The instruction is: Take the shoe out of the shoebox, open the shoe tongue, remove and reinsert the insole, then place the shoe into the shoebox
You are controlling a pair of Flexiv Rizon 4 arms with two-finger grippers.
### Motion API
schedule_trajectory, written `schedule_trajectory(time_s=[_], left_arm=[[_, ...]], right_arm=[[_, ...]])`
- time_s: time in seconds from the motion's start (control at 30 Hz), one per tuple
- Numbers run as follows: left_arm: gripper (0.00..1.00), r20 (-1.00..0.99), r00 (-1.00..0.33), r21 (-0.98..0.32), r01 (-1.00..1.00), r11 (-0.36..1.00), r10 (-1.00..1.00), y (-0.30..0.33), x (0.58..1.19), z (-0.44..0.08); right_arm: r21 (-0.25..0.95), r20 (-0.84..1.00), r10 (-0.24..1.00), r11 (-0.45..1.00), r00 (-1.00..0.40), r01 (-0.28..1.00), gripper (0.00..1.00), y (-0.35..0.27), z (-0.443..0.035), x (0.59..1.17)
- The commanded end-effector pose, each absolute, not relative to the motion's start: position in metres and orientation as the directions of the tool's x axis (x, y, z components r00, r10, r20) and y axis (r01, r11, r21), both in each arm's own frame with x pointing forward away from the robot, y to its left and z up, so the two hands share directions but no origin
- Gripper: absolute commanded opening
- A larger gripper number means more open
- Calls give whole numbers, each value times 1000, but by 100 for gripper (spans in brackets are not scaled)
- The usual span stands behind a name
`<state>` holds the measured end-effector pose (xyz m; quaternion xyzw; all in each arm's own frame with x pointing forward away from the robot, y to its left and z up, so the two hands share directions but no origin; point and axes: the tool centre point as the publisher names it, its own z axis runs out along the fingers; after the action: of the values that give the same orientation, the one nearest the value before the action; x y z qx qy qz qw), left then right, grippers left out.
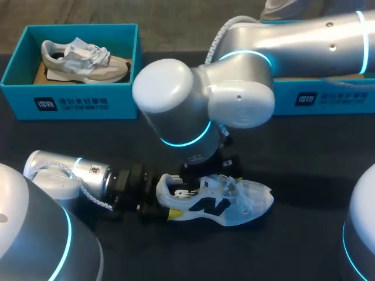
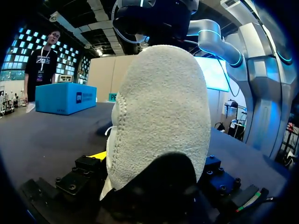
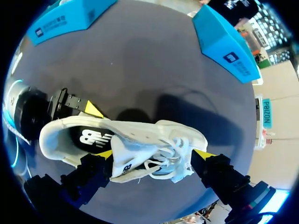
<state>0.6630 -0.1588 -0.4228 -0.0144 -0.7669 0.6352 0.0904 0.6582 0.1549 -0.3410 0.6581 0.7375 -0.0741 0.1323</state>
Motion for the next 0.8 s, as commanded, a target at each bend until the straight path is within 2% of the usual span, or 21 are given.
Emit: schedule_trajectory(time_s=[0.03,0.8], left_arm=[[0,121,-983,-976,-94,194,136,-159,662,-425],[0,121,-983,-976,-94,194,136,-159,662,-425]], right_arm=[[34,-222,967,137,-126,990,100,147,-341,663],[-107,-110,971,202,-213,974,100,121,-328,662]])
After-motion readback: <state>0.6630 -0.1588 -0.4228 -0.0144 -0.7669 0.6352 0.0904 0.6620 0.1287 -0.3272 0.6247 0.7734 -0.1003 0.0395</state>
